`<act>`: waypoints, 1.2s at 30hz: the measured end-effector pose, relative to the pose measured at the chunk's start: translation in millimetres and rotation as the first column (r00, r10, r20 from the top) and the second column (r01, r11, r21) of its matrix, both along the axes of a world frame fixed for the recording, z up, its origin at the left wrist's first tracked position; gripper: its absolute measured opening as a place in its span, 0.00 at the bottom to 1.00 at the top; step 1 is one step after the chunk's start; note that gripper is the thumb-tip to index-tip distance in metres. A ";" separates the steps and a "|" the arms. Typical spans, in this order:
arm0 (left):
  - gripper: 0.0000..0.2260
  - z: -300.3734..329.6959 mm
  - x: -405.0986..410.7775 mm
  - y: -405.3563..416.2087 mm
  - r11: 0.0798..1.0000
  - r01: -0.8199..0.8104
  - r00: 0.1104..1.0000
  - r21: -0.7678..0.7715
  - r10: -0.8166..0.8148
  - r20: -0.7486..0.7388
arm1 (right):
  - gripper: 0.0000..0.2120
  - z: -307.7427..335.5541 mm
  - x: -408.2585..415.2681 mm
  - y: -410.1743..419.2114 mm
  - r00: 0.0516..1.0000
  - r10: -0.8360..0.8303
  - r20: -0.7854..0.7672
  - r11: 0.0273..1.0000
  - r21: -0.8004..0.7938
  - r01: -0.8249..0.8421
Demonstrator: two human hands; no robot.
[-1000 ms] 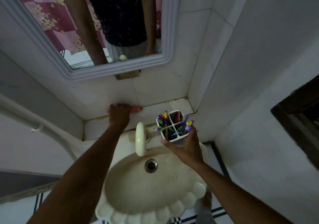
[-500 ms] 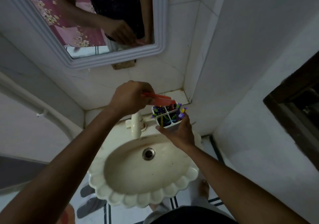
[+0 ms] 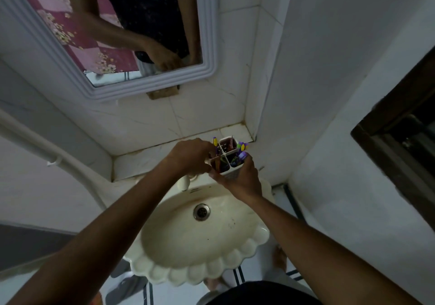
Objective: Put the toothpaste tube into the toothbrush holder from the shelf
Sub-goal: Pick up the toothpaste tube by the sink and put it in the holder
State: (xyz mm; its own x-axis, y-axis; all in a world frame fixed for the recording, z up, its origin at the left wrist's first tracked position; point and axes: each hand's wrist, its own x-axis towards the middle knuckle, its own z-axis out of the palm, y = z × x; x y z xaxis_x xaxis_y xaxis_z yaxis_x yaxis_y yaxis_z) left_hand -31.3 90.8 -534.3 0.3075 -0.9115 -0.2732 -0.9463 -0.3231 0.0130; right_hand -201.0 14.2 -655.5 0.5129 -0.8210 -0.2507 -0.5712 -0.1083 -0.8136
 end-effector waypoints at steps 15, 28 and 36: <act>0.13 -23.3 -7.7 -15.8 0.965 -0.135 0.990 -0.223 0.142 0.012 | 0.69 -11.1 11.2 11.2 0.998 -0.051 0.042 0.998 -0.035 0.053; 0.16 -28.1 10.4 40.5 0.722 -0.494 0.846 -0.485 0.271 -0.459 | 0.56 -6.2 11.4 7.0 0.980 -0.119 0.157 0.992 -0.030 0.125; 0.22 20.5 -1.9 32.5 0.619 -0.525 0.851 -0.584 0.368 -0.375 | 0.54 63.5 7.0 -35.8 0.952 -0.057 0.301 0.982 -0.155 0.108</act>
State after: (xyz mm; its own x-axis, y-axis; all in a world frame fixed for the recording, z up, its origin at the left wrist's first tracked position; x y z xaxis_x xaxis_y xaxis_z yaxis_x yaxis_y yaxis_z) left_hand -33.2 123.4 -513.9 0.7352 -0.6409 0.2206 -0.6356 -0.5389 0.5528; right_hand -194.0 -21.6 -592.0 0.4717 -0.8805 0.0460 -0.3221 -0.2206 -0.9207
